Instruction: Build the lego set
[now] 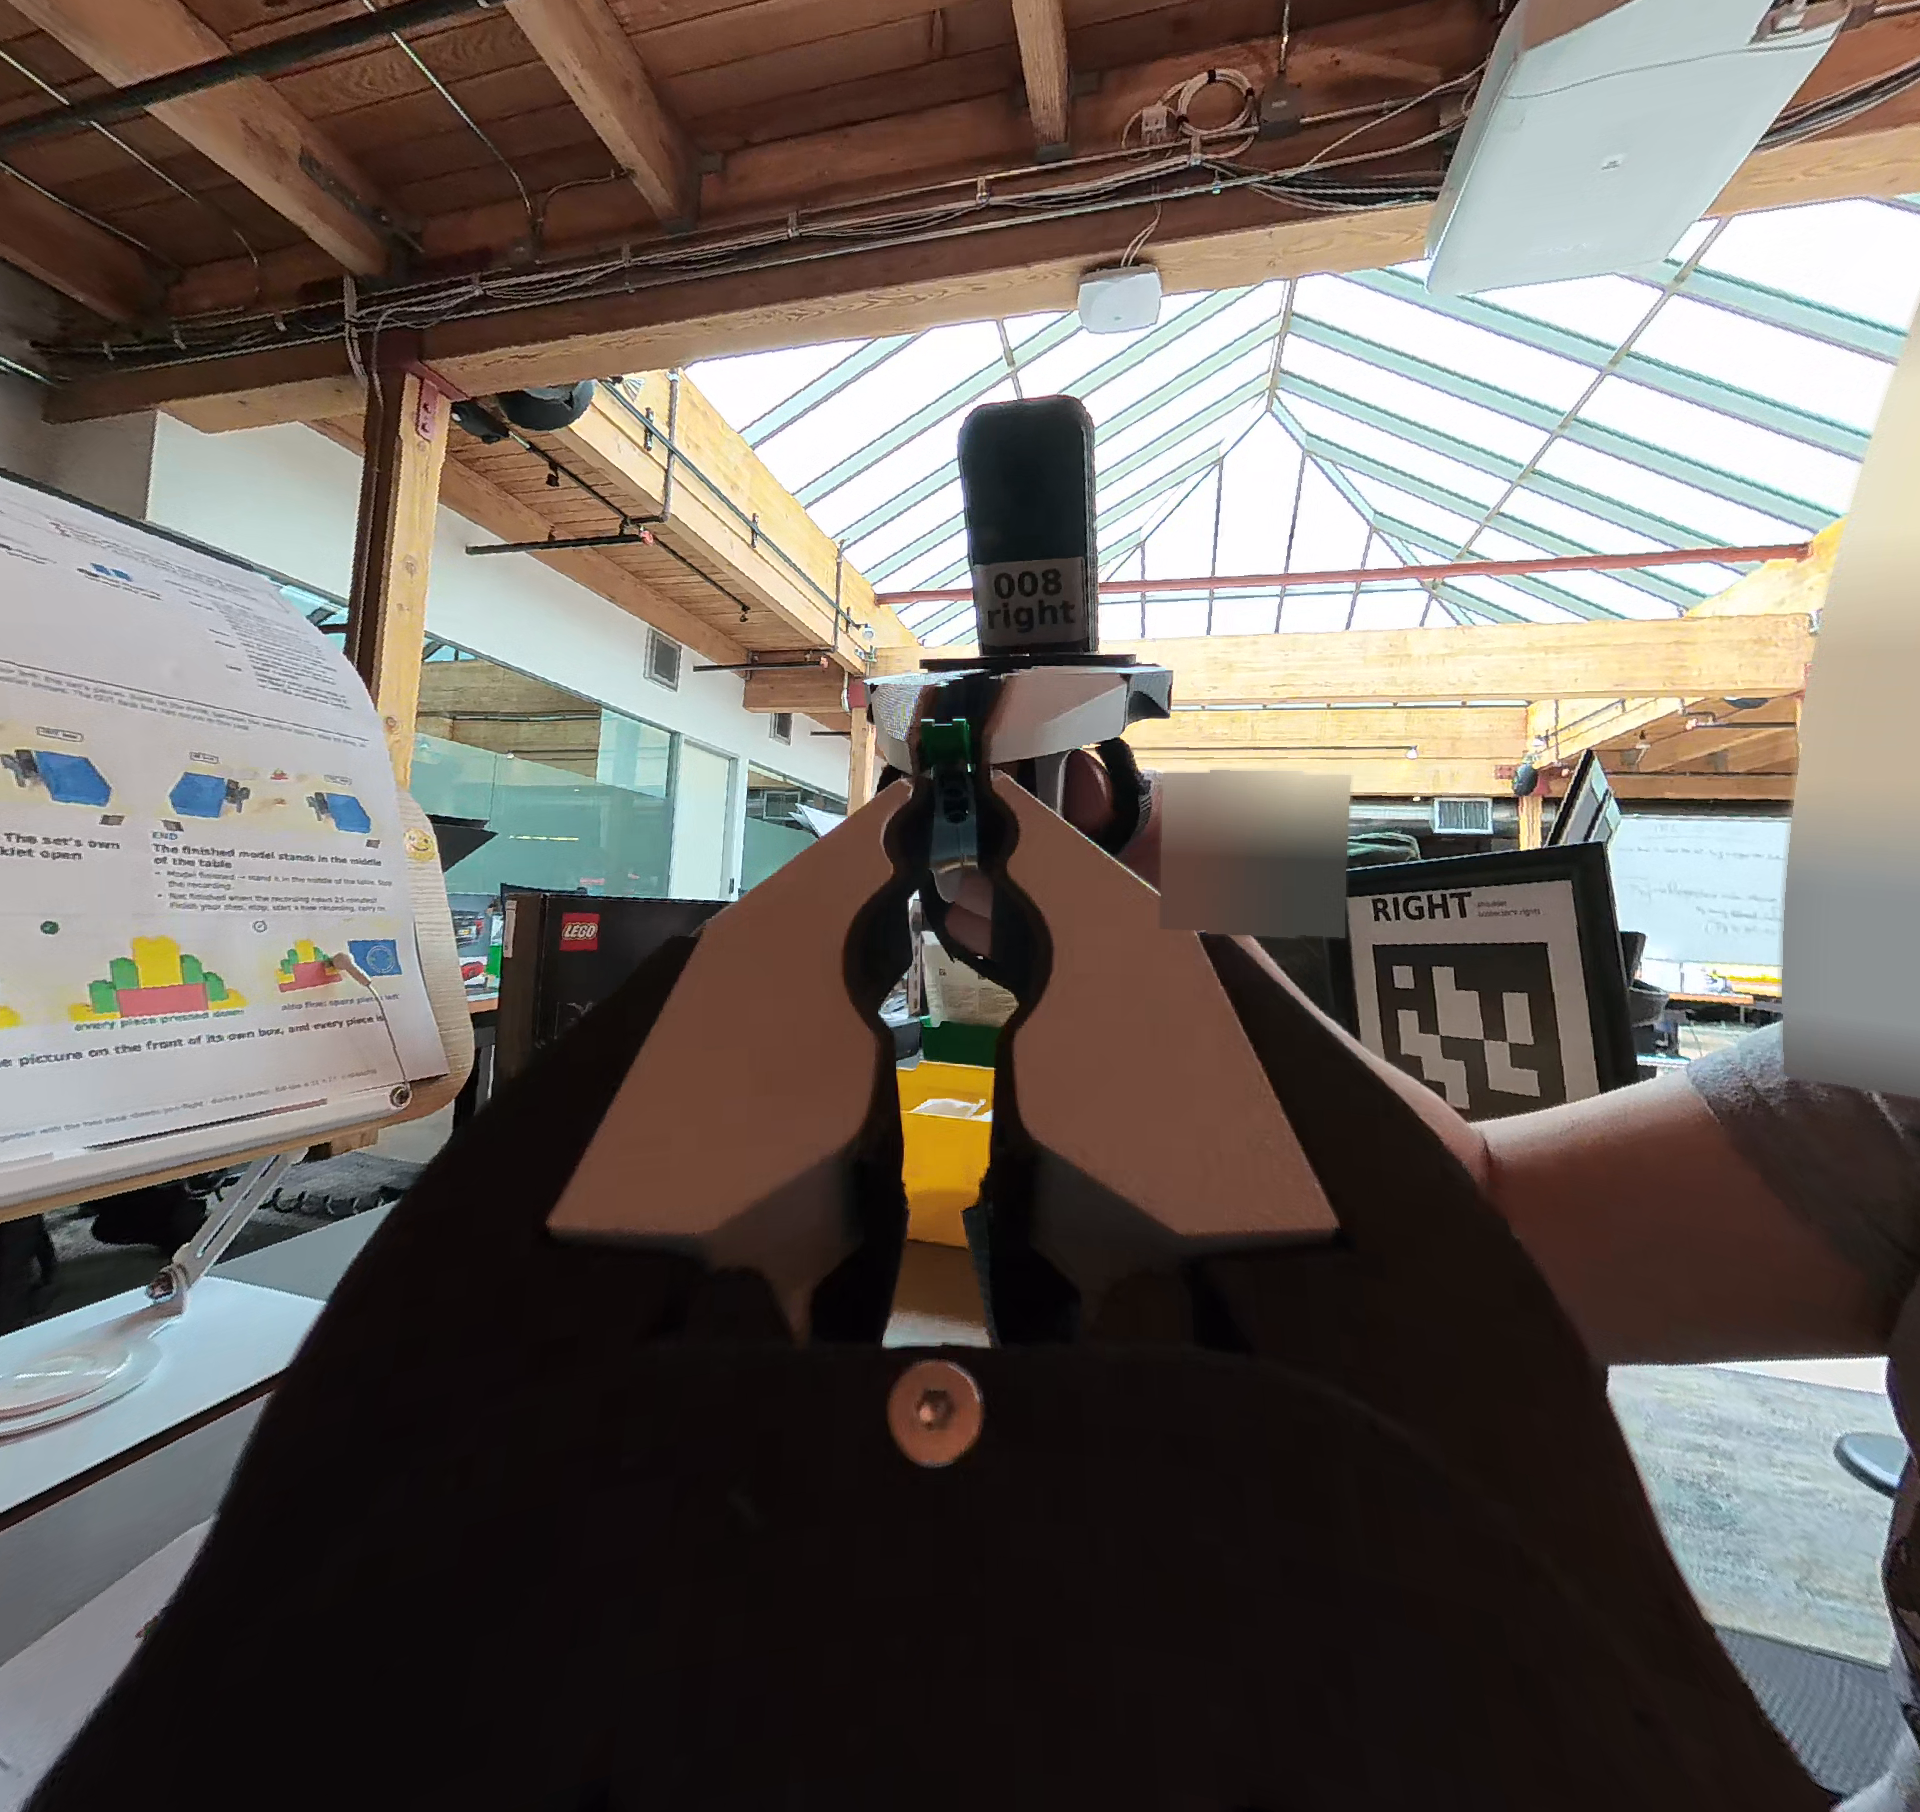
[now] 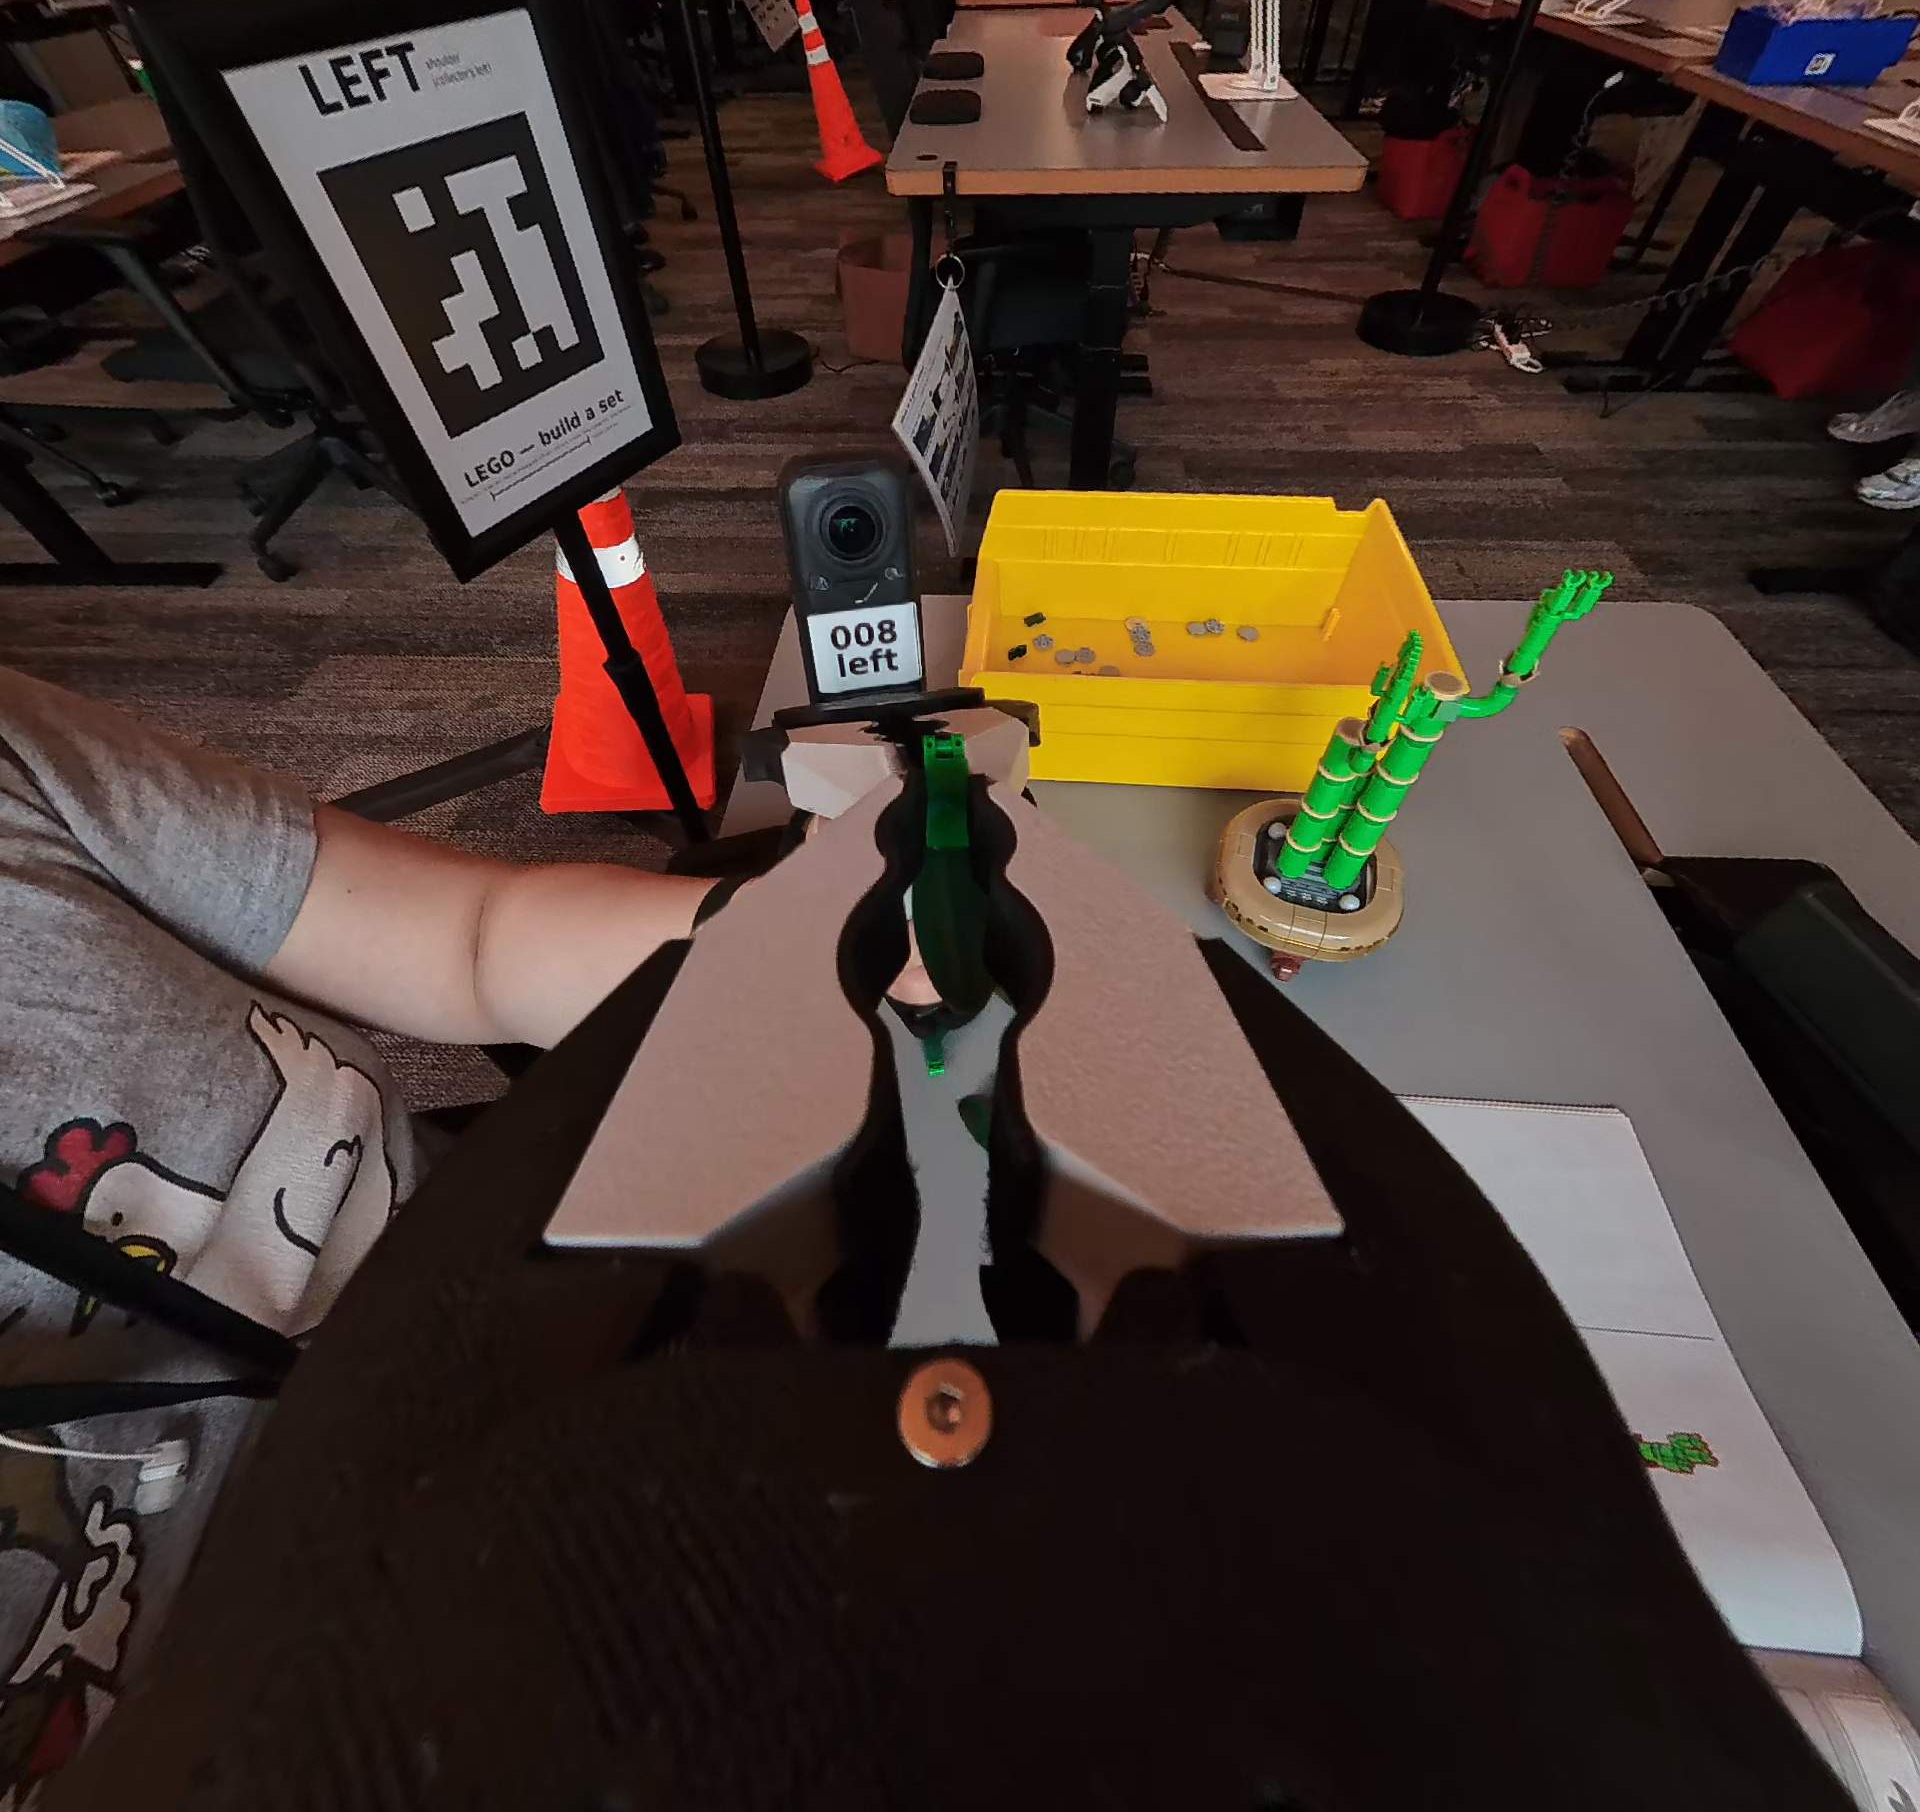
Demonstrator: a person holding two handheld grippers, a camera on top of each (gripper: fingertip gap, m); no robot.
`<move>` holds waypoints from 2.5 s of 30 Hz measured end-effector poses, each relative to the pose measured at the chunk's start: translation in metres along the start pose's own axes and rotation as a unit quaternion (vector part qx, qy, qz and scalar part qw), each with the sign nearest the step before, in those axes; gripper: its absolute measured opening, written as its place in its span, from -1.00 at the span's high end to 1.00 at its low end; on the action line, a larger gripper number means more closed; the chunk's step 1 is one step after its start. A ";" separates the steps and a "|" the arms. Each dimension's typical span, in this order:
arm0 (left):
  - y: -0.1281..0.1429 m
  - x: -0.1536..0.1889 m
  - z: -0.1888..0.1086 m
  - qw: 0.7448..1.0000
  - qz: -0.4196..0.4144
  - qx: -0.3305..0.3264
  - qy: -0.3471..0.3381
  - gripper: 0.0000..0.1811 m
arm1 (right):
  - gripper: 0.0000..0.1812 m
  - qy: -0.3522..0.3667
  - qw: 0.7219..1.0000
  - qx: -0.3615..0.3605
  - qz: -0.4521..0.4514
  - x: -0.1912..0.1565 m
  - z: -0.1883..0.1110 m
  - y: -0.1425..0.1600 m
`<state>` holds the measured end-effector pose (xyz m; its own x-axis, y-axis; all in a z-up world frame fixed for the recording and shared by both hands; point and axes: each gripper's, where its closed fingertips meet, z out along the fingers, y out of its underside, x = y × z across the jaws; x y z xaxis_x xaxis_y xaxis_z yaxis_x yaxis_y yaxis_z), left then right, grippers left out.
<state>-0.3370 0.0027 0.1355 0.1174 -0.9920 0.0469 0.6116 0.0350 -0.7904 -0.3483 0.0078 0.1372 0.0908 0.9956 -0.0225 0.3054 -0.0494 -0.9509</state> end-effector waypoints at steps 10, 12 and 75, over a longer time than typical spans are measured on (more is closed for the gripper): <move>0.005 -0.003 -0.002 0.998 0.046 -0.037 -0.021 0.95 | 0.93 0.003 1.000 -0.020 -0.018 0.003 0.001 0.006; 0.007 -0.005 -0.001 0.998 0.042 -0.039 -0.025 0.95 | 0.94 0.010 0.999 -0.028 -0.029 0.004 0.001 0.007; -0.003 -0.014 -0.008 0.992 -0.122 0.030 0.018 0.94 | 0.88 0.328 0.788 -0.113 -0.510 0.009 0.016 0.003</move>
<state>-0.3463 0.0152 0.1324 -0.0673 -0.9753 0.2104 0.6637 -0.2012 -0.7205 -0.3616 0.0181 0.1290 0.1362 0.2763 0.9514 0.6903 0.6623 -0.2911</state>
